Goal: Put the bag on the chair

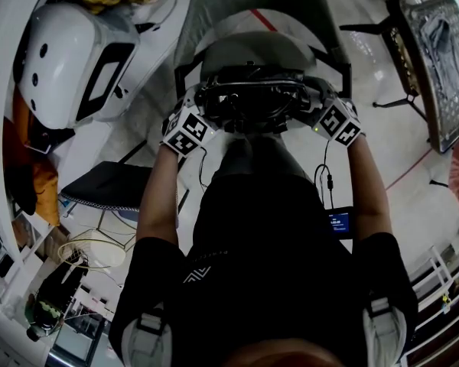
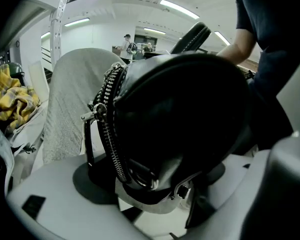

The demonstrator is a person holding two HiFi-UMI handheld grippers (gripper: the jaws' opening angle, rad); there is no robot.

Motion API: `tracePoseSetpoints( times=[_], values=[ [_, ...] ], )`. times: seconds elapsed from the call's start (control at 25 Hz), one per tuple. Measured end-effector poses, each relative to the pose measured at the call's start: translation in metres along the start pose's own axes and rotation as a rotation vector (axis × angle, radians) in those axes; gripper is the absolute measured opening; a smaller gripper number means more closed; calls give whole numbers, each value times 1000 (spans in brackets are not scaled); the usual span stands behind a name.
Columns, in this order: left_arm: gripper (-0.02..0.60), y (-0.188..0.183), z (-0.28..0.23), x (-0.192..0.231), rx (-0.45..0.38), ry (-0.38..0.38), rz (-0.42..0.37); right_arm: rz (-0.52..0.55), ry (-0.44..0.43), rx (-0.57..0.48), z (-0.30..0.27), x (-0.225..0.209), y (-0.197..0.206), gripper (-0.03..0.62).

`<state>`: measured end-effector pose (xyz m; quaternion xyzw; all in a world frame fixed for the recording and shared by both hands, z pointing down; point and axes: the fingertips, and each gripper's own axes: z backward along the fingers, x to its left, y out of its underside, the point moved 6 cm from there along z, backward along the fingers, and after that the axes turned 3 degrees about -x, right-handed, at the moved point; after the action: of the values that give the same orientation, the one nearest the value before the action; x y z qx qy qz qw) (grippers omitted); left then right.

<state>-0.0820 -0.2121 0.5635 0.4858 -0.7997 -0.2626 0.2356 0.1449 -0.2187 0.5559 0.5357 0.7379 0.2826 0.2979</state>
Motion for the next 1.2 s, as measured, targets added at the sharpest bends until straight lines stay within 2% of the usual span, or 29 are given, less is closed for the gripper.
tracePoseSetpoints(
  times=[0.16,0.48,0.56,0.76,0.96,1.04,1.12,1.2],
  values=[
    [396,2,2,-1,4,-16,9,2,8,11,2,1,0,319],
    [405,3,10,-3,17,-99,22,4,43,35,7,2,2,319],
    [405,5,14,-3,8,-120,50,-12,62,32,11,4,4,319],
    [403,15,26,0,-30,-153,192,-86,84,11,20,12,14,319],
    [402,23,30,-1,-38,-172,232,-127,146,-28,19,13,10,318],
    [381,22,32,-1,-50,-185,242,-132,168,-28,19,12,10,318],
    [314,20,35,-2,-54,-201,246,-140,184,-27,20,13,11,318],
    [278,18,36,-3,-57,-205,246,-156,204,-30,23,12,11,318]
  ],
)
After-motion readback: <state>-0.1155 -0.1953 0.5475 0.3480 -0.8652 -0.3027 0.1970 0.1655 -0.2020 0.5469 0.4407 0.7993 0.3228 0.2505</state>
